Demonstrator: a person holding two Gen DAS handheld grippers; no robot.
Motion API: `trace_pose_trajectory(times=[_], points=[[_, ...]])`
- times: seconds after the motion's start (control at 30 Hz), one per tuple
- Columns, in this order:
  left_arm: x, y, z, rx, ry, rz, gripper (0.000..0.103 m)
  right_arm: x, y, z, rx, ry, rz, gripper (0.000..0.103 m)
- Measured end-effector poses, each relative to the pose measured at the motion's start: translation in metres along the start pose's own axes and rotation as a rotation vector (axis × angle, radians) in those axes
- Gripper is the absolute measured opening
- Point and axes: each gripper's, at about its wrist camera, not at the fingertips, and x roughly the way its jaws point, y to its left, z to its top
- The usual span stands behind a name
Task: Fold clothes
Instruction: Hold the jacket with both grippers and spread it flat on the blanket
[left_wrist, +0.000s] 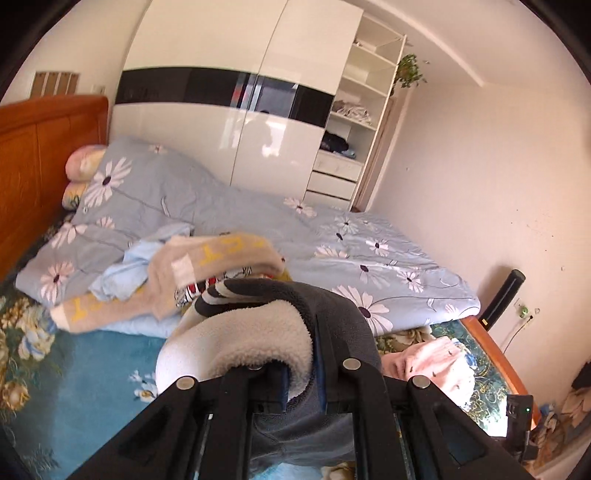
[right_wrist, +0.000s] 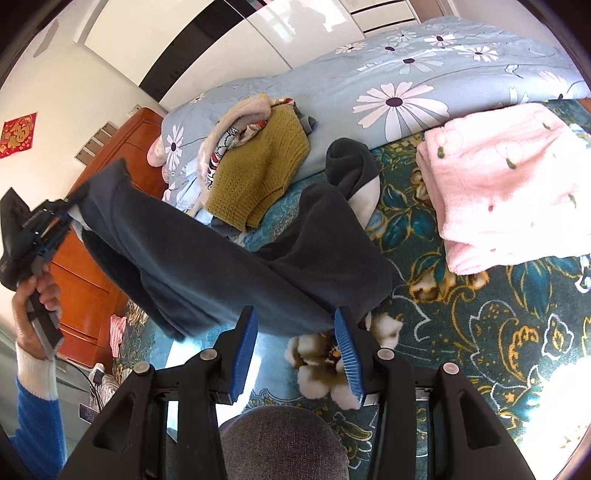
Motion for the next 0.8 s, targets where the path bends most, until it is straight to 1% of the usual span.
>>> trace_pose_trajectory(times=[0.07,0.2,0.23,0.33,0.4,0.47,0.57,0.73,0.8], points=[[-0.013,0.011,-0.015,0.045,-0.012,0.019,0.013,0.001,0.001,0.000,-0.003,0.001,-0.002,0.045],[0.003,0.065,-0.091,-0.026,0.167,0.122,0.014,0.002,0.003,-0.001,-0.008,0.004,-0.005,0.045],[0.008,0.081,-0.116,-0.069,0.222,0.148,0.014,0.002,0.004,-0.001,-0.009,0.004,-0.005,0.045],[0.023,0.111,-0.189,-0.159,0.342,0.224,0.014,0.004,0.005,-0.002,-0.013,0.009,-0.009,0.045],[0.022,0.122,-0.226,-0.215,0.367,0.265,0.014,0.010,0.004,-0.005,-0.020,0.027,-0.017,0.045],[0.013,0.128,-0.254,-0.275,0.356,0.286,0.014,0.014,0.004,-0.008,-0.023,0.042,-0.027,0.045],[-0.001,0.138,-0.279,-0.350,0.332,0.291,0.014,0.020,0.003,-0.007,-0.026,0.058,-0.037,0.045],[-0.008,0.141,-0.288,-0.370,0.327,0.306,0.014,0.043,0.007,0.001,-0.047,0.110,-0.065,0.045],[-0.010,0.141,-0.287,-0.377,0.327,0.290,0.018,0.058,0.011,0.009,-0.065,0.138,-0.073,0.045]])
